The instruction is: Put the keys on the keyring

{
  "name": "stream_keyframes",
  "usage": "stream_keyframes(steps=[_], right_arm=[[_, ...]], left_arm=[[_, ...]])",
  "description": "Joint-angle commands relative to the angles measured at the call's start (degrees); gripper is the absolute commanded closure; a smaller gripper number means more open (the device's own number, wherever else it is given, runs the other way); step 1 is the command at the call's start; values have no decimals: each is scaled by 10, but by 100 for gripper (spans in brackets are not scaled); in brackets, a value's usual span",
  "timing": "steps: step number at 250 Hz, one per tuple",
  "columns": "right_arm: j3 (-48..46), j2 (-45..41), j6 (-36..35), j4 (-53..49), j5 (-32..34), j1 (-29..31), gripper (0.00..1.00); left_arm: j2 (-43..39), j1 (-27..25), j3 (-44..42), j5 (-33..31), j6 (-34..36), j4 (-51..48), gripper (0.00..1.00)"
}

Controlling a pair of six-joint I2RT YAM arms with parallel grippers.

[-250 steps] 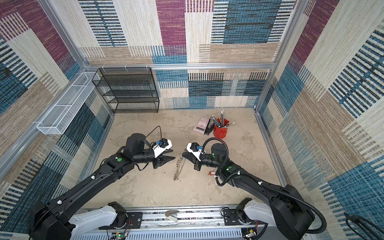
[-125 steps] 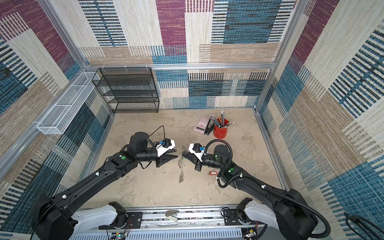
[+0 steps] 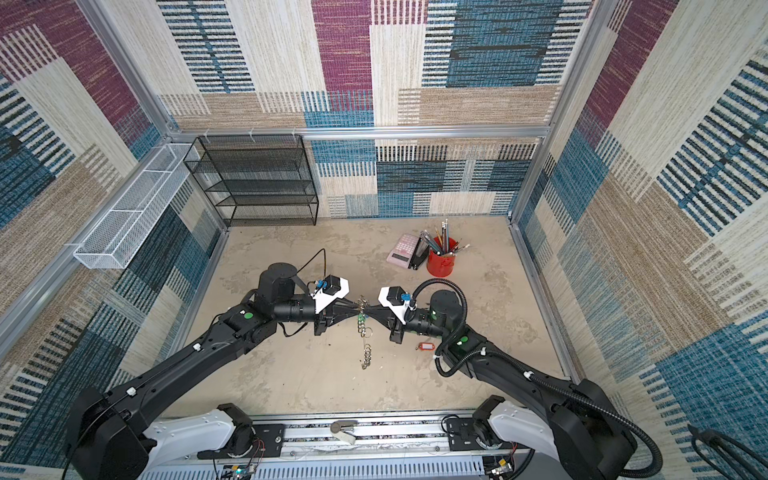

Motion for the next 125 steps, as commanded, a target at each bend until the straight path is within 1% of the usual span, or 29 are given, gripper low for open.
stream_keyframes(steps=[1,34,83,125], right_arm=[[1,-3,7,37,-5,0,100],[0,-3,8,39,-7,1,100],[-2,-3,10,43,-8,1,100],[0,1,16,43,-12,1,100]], left_arm=[[5,-1,10,16,-11,8,86],[9,-2,13,19,-12,6,90],[10,-2,13,20,-13,1,100],[7,-3,11,19,-20,6,100]])
